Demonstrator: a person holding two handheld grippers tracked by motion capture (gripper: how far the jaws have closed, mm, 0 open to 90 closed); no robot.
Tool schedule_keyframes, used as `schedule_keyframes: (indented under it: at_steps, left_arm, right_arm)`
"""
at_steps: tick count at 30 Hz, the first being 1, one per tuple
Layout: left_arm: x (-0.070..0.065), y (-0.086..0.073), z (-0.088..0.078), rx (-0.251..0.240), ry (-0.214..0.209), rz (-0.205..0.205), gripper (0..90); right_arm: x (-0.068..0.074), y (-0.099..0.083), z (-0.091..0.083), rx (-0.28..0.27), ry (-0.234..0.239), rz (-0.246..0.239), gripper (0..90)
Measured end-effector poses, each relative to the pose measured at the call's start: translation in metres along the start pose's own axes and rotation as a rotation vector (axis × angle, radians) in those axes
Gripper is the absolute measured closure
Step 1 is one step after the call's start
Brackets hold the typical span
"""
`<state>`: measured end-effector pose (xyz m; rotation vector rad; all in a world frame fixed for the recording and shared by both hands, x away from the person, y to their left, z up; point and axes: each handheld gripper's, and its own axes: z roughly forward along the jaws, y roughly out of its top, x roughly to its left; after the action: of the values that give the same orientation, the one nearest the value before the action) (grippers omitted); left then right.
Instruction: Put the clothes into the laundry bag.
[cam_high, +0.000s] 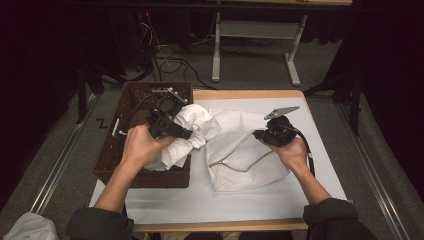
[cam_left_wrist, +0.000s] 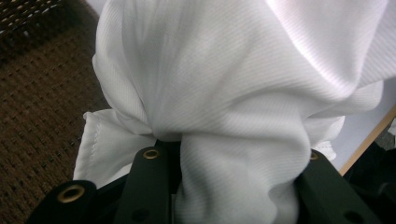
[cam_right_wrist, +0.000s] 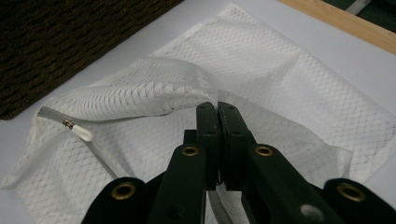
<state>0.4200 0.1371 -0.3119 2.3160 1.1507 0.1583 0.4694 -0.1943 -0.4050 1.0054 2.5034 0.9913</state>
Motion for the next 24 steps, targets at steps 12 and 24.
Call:
schedule_keyframes:
  at_steps: [12,24]
  left_arm:
    - [-0.046,0.013,0.007,0.011,-0.073,0.087,63.8]
    - [-0.071,0.016,0.043,0.046,-0.131,0.124,63.3]
  right_arm:
    - [-0.003,0.001,-0.002,-0.002,-0.008,0.019,89.4]
    - [-0.008,0.001,-0.003,-0.007,-0.013,0.029,89.4]
